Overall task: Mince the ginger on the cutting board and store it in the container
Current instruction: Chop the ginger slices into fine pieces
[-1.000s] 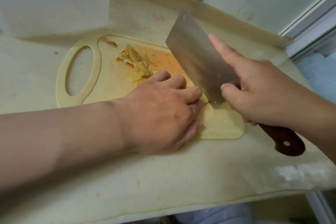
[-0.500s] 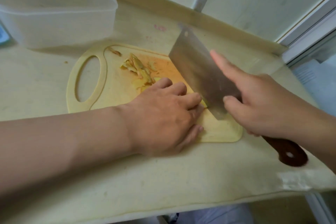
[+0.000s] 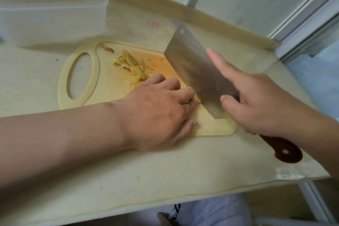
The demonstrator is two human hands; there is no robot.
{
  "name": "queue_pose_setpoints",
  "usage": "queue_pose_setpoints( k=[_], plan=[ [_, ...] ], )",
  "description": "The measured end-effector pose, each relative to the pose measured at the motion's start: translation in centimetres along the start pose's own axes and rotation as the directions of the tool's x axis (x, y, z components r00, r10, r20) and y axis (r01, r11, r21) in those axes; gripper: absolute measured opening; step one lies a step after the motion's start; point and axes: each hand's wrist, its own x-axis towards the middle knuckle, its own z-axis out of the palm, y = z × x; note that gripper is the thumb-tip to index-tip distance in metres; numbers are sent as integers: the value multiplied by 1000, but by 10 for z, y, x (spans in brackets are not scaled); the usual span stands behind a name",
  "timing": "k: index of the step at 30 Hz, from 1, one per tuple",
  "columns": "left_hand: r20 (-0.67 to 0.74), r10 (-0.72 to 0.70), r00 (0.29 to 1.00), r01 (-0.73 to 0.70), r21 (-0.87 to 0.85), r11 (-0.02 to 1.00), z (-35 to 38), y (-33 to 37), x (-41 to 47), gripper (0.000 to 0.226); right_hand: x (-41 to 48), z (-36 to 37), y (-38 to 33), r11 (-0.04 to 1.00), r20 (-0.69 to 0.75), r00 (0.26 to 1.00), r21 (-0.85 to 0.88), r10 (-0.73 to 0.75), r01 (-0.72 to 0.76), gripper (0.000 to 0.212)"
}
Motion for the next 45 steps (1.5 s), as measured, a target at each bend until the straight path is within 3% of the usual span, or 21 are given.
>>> queue_pose_setpoints(
  k=[8, 14, 20, 27, 37, 45],
  plan=[
    [2, -2, 1000, 2, 8, 1000, 2, -2, -1, 71, 11, 9, -5, 998, -119, 993, 52, -14, 21, 91],
    [8, -6, 1000, 6, -10, 1000, 1, -2, -1, 72, -17, 9, 7, 998, -79, 997, 50, -19, 23, 91],
    [14, -5, 1000, 5, -14, 1000, 0, 0, 1, 71, 1, 1, -1, 1000, 5, 1000, 12, -7, 7, 90],
    [43, -20, 999, 21, -7, 1000, -3, 1, 0, 72, 41, -1, -22, 998, -5, 1000, 54, 17, -17, 93],
    [-9, -70, 997, 70, 3, 998, -2, -1, -3, 63, 18, 26, -4, 966, -246, 964, 255, 105, -40, 93],
    [-21, -81, 997, 81, 1, 997, 0, -1, -3, 64, -22, 18, 3, 991, -172, 983, 126, 58, -36, 91]
  ],
)
